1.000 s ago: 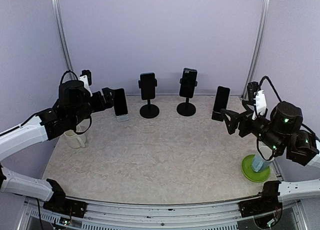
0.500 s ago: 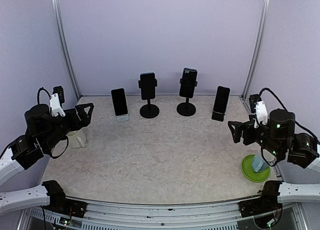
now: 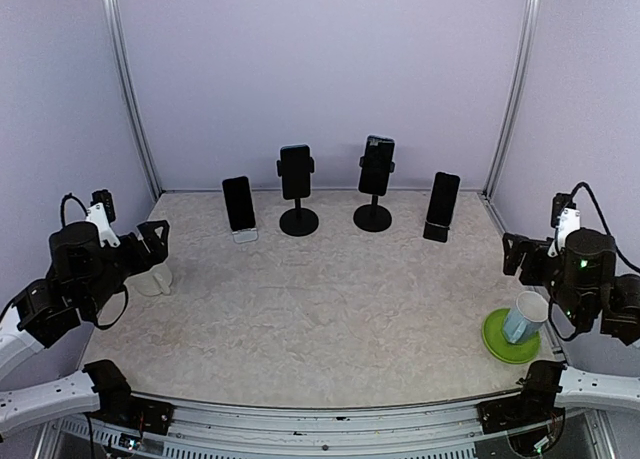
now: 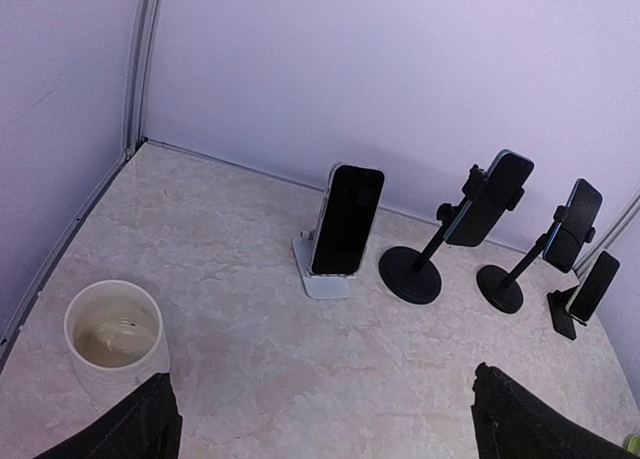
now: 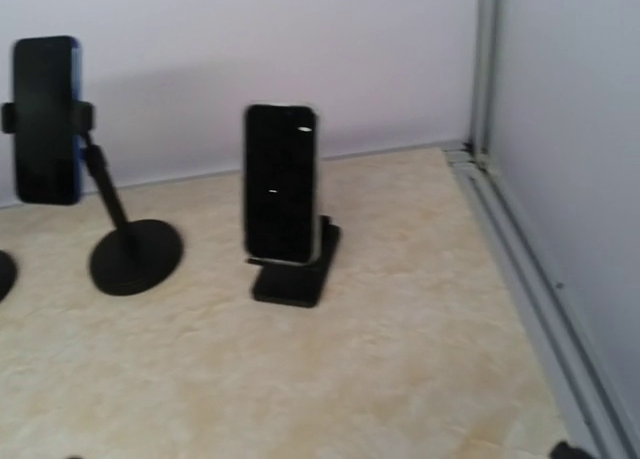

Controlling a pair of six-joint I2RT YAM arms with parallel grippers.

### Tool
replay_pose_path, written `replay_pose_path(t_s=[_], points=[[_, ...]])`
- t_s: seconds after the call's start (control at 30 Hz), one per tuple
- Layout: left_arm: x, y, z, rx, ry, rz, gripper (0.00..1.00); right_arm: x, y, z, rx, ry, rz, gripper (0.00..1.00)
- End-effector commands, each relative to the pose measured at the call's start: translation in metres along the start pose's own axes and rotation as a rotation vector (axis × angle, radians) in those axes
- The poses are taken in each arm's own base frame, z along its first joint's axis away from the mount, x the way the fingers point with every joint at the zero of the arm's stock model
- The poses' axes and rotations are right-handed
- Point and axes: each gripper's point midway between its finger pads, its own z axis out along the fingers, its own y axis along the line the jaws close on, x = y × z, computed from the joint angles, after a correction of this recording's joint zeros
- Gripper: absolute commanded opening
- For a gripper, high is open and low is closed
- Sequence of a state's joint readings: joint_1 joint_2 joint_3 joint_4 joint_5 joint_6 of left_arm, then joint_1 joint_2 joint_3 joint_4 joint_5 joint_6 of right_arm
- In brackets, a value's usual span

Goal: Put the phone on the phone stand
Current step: Reset both arms

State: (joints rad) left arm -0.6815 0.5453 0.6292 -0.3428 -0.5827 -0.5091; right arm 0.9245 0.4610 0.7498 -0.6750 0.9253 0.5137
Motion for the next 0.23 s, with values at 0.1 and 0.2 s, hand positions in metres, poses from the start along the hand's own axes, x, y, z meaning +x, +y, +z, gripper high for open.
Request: replay_pose_path(t_s=[0.1,0.2], points=[[-0.0055,0.0054,-0.0017,-0.026,0.001,0.002,0.99,-0.0137,-0.0227,-0.0092,0.069,-0.047,0.069,1.00],[-0.0100,0.0066,-0.0017,-0.030,-0.001,0.009,0.99,-0.0156,-0.0265,-0.0129,0.056,-0.066,0.087,1.00]])
